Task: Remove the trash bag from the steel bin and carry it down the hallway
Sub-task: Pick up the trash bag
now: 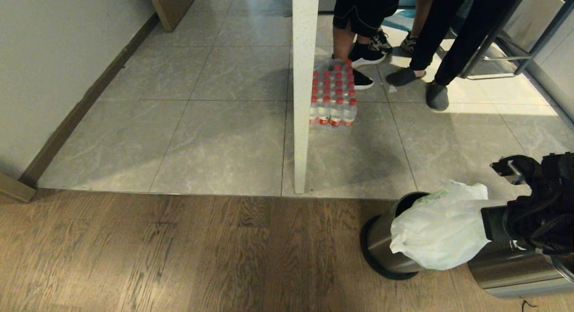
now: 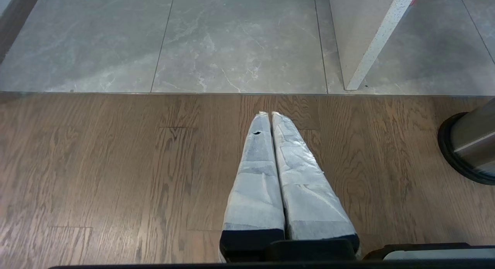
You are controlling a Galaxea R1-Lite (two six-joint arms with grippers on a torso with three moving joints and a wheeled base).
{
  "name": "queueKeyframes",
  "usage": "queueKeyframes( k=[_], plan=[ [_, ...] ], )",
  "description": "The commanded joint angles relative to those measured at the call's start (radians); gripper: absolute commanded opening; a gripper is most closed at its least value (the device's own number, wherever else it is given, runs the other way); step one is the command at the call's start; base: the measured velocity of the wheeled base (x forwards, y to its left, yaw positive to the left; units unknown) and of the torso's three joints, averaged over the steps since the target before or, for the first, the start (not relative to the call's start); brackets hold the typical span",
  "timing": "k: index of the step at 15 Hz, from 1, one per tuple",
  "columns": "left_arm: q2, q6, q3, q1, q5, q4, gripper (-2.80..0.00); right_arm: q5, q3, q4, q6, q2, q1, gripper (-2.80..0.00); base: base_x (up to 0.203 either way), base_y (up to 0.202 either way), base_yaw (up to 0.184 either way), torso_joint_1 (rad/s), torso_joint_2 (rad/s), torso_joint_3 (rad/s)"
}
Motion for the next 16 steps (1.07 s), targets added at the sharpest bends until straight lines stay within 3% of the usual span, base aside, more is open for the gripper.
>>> queueKeyframes(
  k=[1,7,14,15,16],
  plan=[
    [0.0,-0.001,0.0,0.0,0.0,0.0,-2.8,-0.001,-0.019,-0.002,0.0,0.077,0.001,-2.8,0.0,0.0,0.0,0.0,0.0,0.0],
    [0.0,-0.001,0.0,0.0,0.0,0.0,-2.8,-0.003,-0.075,-0.068,0.085,0.233,0.03,-2.8,0.0,0.0,0.0,0.0,0.0,0.0],
    [0.0,0.0,0.0,0.0,0.0,0.0,-2.8,-0.002,-0.098,-0.132,0.089,0.296,0.033,-2.8,0.0,0.0,0.0,0.0,0.0,0.0],
    [0.0,-0.001,0.0,0.0,0.0,0.0,-2.8,-0.001,-0.098,-0.132,0.087,0.296,0.033,0.0,0.0,0.0,0.0,0.0,0.0,0.0],
    [0.0,-0.001,0.0,0.0,0.0,0.0,-2.8,-0.001,-0.097,-0.135,0.086,0.292,0.033,0.0,0.0,0.0,0.0,0.0,0.0,0.0]
  ],
)
